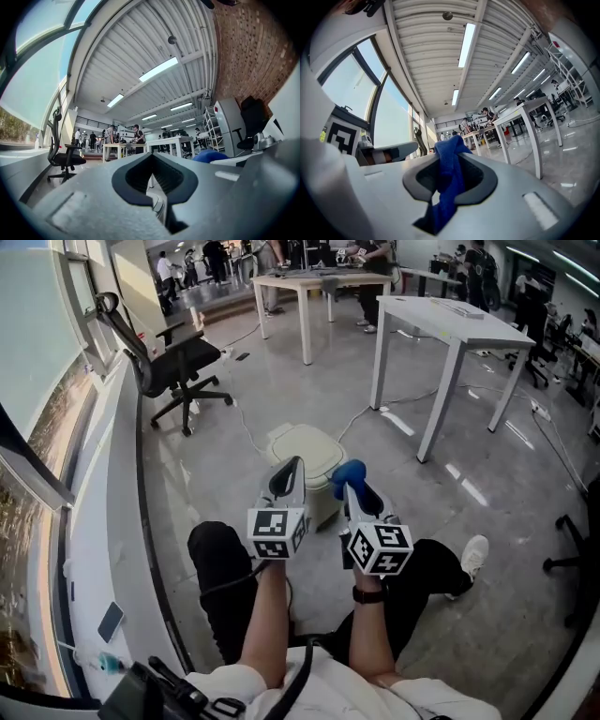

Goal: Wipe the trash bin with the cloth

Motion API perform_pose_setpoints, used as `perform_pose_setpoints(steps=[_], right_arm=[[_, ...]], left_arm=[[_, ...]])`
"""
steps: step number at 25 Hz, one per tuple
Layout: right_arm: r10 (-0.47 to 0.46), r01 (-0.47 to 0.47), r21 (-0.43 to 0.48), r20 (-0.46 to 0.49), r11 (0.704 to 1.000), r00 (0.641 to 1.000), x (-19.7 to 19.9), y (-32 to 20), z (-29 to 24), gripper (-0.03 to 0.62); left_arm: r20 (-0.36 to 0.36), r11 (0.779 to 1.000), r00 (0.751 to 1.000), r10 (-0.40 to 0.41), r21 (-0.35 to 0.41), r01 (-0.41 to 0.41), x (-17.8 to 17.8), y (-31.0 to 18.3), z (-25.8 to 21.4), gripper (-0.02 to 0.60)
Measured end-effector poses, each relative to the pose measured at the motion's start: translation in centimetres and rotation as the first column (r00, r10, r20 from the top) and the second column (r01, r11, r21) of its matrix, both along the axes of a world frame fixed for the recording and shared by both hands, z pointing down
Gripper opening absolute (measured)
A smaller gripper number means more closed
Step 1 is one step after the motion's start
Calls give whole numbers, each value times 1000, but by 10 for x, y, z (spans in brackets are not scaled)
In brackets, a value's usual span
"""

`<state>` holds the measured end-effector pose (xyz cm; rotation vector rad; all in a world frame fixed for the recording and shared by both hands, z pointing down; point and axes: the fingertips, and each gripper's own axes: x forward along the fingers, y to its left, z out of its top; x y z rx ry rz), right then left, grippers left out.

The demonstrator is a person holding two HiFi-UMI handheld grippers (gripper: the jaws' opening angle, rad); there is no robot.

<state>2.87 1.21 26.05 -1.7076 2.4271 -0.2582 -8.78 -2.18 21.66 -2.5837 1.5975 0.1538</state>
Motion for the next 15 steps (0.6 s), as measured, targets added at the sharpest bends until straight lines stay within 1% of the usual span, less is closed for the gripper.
perform_pose_setpoints(steps=[3, 6, 8, 11, 13, 15], right_arm=[[14, -16, -31, -40, 999, 999, -9, -9, 12, 58], [44, -45, -23, -33, 999, 998, -22, -22, 15, 58], [54, -54, -22, -34, 998, 998, -38, -31, 18, 58], [47, -49, -43, -43, 998, 998, -69, -50, 29, 58], [50, -52, -59, -43, 997, 998, -87, -64, 36, 58], [61, -64, -69, -42, 996, 997, -99, -79, 42, 58]], left_arm=[[-6, 999, 999, 42, -18, -42, -8, -10, 12, -5], [26, 996, 996, 86, -13, -86, -16, -21, 17, -5], [41, 995, 994, 103, -9, -102, -27, -29, 21, -5], [25, 996, 995, 93, -12, -93, -58, -51, 29, -5], [4, 996, 996, 84, -32, -84, -80, -69, 38, -5], [1, 996, 997, 79, -51, -79, -98, -85, 48, -5]])
